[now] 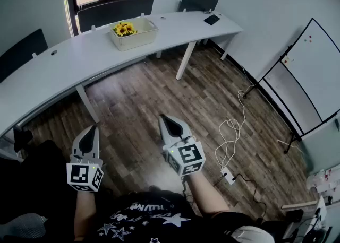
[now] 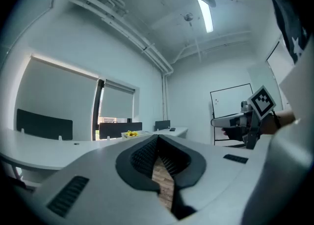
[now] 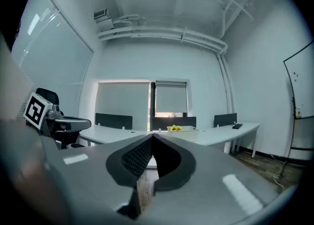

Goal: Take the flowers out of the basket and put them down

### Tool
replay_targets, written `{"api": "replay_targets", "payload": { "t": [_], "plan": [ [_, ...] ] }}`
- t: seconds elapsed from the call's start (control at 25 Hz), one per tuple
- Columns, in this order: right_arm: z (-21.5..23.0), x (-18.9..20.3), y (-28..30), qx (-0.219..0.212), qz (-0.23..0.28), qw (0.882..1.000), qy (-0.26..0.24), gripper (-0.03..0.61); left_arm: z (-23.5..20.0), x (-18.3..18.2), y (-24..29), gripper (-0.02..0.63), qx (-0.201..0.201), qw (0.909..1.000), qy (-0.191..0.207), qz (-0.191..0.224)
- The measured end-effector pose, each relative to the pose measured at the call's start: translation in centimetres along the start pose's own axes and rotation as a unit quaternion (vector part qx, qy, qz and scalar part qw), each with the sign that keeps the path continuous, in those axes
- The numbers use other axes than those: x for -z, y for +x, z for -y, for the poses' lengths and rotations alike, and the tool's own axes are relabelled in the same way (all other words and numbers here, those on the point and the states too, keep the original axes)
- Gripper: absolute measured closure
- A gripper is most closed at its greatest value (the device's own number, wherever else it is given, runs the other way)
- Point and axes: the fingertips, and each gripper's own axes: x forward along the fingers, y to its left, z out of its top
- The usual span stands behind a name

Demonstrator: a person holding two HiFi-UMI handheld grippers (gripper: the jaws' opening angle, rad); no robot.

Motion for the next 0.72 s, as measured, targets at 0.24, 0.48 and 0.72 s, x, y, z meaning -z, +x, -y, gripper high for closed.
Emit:
{"api": "replay_targets", "payload": {
  "t": [0.24, 0.48, 0.72],
  "plan": [
    [-0.4, 1.2, 0.5, 0.021, -0.011, 1.000, 0.002, 0.577, 0.3, 0.9, 0.7, 0.604, 0.031, 0.9994, -0.001, -0.013],
    [-1.4, 2.6, 0.7, 0.031, -0.029, 0.999, 0.006, 0.577, -0.3, 2.2, 0.0, 0.604, 0.050, 0.9978, -0.035, -0.025],
    [-2.5, 4.0, 0.1, 0.029, -0.004, 0.999, 0.037, 0.575, -1.8, 4.3, -0.9, 0.604, 0.054, 0.9968, -0.048, -0.035]
  ]
}}
